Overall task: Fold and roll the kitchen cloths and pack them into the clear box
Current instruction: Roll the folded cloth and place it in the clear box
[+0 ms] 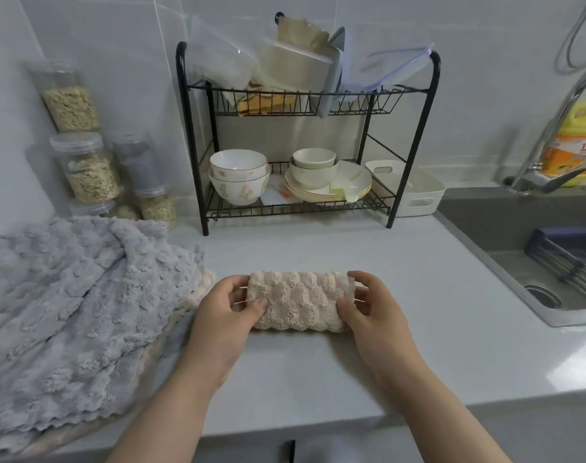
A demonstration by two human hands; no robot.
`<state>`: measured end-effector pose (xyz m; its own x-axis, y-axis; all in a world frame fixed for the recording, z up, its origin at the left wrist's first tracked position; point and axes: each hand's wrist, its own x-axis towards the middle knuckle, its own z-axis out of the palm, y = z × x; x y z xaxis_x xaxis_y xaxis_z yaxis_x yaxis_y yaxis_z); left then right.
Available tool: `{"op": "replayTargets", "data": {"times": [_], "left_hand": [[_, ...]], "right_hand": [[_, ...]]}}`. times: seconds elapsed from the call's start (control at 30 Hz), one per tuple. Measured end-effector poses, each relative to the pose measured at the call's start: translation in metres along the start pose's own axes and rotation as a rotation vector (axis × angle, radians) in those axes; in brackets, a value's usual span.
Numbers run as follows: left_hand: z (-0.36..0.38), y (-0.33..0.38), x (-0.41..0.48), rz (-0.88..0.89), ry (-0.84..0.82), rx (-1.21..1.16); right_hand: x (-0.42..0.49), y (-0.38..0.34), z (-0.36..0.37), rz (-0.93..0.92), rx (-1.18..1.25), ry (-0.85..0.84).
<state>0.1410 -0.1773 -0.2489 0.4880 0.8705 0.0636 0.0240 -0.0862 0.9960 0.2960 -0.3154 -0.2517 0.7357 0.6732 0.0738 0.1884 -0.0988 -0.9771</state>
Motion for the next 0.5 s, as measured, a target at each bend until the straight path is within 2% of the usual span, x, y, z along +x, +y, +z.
{"op": "replayTargets", "data": {"times": [0.17, 0.27, 0.37, 0.5], "left_hand": [[-0.007, 0.009, 0.005, -0.227, -0.040, -0.108], [-0.012, 0.032, 0.012, -0.389, -0.091, -0.164], [-0.018, 0.076, 0.018, -0.414, -0.118, -0.120], [-0.022, 0.152, 0.028, -0.358, -0.172, -0.141]], "right_hand": [[0.002, -0.012, 0.001, 0.105, -0.030, -0.038], [0.003, -0.037, 0.002, 0.265, 0.011, -0.073], [0.005, -0.084, -0.005, 0.378, 0.085, -0.071], [0.012, -0.163, -0.033, 0.323, 0.131, -0.053]]}}
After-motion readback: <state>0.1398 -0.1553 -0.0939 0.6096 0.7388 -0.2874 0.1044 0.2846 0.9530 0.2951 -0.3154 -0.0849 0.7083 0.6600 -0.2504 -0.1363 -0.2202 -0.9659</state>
